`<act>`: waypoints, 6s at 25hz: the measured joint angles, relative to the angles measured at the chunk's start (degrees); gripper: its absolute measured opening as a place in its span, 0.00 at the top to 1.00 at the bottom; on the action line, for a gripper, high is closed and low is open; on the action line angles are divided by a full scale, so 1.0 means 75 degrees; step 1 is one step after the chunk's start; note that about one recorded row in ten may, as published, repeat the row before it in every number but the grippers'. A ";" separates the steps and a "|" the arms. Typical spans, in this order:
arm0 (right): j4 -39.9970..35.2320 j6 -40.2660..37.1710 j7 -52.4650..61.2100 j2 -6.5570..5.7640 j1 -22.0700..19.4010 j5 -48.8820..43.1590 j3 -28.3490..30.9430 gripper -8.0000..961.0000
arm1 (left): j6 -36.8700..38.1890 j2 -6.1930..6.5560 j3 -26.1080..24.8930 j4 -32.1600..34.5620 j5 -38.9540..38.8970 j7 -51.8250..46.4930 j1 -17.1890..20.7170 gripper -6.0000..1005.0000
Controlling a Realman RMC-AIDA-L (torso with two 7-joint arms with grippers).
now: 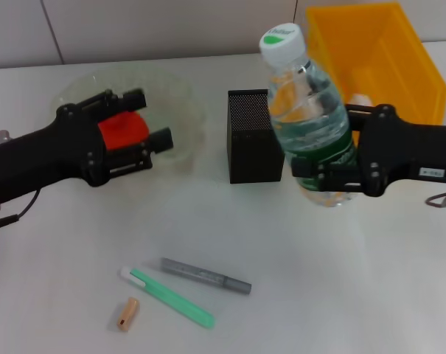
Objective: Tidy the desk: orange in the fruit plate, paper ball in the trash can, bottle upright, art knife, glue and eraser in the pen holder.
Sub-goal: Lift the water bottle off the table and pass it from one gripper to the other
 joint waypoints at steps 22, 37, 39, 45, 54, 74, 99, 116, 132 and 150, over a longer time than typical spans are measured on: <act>0.1973 0.0587 -0.0876 0.0015 0.1258 0.0687 -0.0520 0.24 | 0.0745 -0.0061 0.0204 -0.1645 -0.1721 -0.0025 -0.0275 0.28; 0.2080 0.1257 -0.0876 0.0023 0.1458 0.1096 -0.1690 0.24 | 0.0623 -0.0068 0.0671 -0.1965 -0.2208 0.0027 -0.0624 0.28; 0.2132 0.1292 -0.0851 0.0023 0.1527 0.1122 -0.1803 0.24 | 0.0618 -0.0066 0.0755 -0.1969 -0.2358 0.0030 -0.0621 0.28; 0.2122 0.1596 -0.0850 0.0023 0.1568 0.1292 -0.2269 0.24 | 0.0616 -0.0065 0.0758 -0.1970 -0.2375 0.0032 -0.0621 0.29; 0.2114 0.1649 -0.0800 0.0023 0.1623 0.1306 -0.2355 0.24 | 0.0620 -0.0065 0.0761 -0.1970 -0.2403 0.0036 -0.0625 0.29; 0.2100 0.1650 -0.0782 0.0019 0.1724 0.1402 -0.2536 0.24 | 0.0676 -0.0065 0.0761 -0.1969 -0.2490 0.0037 -0.0705 0.34; 0.2021 0.1570 -0.0772 -0.0001 0.1651 0.1403 -0.2496 0.24 | 0.0630 -0.0053 0.0750 -0.1970 -0.2513 0.0037 -0.0717 0.36; 0.2018 0.1556 -0.0744 -0.0006 0.1595 0.1497 -0.2530 0.24 | 0.0708 -0.0041 0.0756 -0.1961 -0.2509 0.0126 -0.0703 0.56; 0.2038 0.1516 -0.0513 -0.0025 0.1583 0.1511 -0.2537 0.24 | 0.0830 -0.0053 0.0774 -0.1969 -0.2507 0.0118 -0.0755 0.56; 0.2038 0.1506 -0.0234 -0.0024 0.1635 0.1442 -0.2549 0.23 | 0.0723 -0.0063 0.0774 -0.1971 -0.2535 0.0081 -0.0818 0.56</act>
